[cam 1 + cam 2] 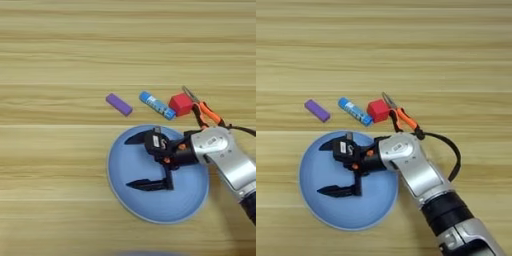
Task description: Move the objects on the table
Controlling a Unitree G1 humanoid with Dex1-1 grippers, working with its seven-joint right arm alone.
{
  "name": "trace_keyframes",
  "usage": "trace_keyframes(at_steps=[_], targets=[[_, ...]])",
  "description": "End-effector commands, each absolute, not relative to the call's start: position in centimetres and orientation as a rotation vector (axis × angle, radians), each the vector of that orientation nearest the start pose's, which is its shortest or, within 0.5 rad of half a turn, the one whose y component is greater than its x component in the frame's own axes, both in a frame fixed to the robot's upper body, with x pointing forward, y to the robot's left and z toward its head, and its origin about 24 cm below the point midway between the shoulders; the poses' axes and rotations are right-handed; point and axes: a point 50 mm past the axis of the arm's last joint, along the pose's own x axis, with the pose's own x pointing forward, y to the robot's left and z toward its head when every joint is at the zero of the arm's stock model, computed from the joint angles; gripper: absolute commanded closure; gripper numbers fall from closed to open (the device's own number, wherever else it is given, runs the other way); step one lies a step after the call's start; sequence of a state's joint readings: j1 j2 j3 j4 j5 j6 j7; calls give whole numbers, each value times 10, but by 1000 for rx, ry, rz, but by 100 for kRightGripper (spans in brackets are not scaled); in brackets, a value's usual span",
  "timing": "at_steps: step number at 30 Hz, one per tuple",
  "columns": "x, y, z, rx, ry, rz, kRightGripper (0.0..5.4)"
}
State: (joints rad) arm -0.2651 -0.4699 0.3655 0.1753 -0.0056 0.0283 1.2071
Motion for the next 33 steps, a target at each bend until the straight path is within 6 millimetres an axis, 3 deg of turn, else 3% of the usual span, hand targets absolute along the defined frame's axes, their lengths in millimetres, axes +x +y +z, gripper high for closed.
trace_keyframes(at_steps=[1, 16, 33], targets=[[262, -127, 39, -570, 353, 1434, 3], [283, -83, 30, -545, 359, 1354, 3], [309, -24, 59, -296, 234, 1273, 3]])
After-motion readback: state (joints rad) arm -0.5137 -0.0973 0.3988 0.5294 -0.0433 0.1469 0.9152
